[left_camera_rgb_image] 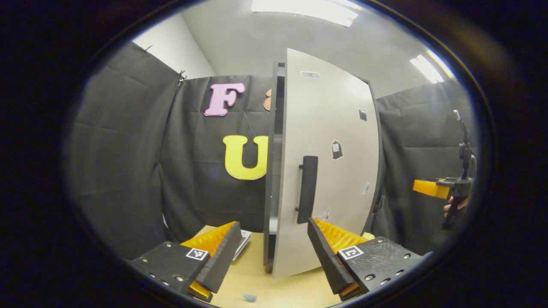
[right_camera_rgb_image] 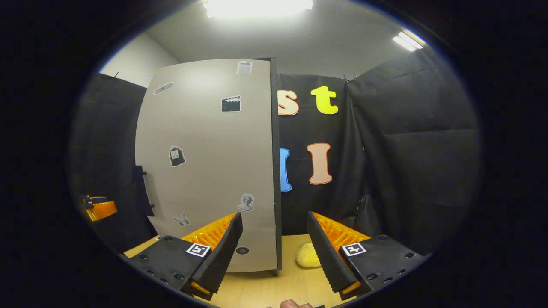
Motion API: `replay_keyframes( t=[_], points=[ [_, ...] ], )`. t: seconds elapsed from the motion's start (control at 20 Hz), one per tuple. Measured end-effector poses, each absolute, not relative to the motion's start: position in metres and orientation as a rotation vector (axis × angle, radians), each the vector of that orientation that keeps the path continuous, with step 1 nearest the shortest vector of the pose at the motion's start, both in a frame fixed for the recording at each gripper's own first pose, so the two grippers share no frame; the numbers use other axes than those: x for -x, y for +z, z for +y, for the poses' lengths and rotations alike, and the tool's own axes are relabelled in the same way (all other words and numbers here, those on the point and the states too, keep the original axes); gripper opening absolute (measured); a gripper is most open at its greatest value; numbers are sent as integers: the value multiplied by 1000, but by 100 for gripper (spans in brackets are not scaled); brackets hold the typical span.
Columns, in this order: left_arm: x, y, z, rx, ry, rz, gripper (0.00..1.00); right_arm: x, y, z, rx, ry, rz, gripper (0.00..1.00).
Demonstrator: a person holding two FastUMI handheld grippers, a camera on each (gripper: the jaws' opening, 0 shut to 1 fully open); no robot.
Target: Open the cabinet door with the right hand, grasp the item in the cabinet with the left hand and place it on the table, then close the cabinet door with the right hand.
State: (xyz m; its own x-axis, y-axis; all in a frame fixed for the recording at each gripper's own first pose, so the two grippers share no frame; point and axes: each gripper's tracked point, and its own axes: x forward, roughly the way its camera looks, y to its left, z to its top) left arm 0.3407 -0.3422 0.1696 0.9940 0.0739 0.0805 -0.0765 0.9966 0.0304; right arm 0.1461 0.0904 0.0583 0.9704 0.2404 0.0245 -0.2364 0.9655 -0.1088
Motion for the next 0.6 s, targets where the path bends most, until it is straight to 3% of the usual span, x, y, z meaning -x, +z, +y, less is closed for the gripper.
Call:
replay_keyframes(
  t=[0.6],
  points=[
    [-309, 171, -401, -24, 135, -108, 94, -137, 43, 50, 63, 328, -38, 95]
  ],
)
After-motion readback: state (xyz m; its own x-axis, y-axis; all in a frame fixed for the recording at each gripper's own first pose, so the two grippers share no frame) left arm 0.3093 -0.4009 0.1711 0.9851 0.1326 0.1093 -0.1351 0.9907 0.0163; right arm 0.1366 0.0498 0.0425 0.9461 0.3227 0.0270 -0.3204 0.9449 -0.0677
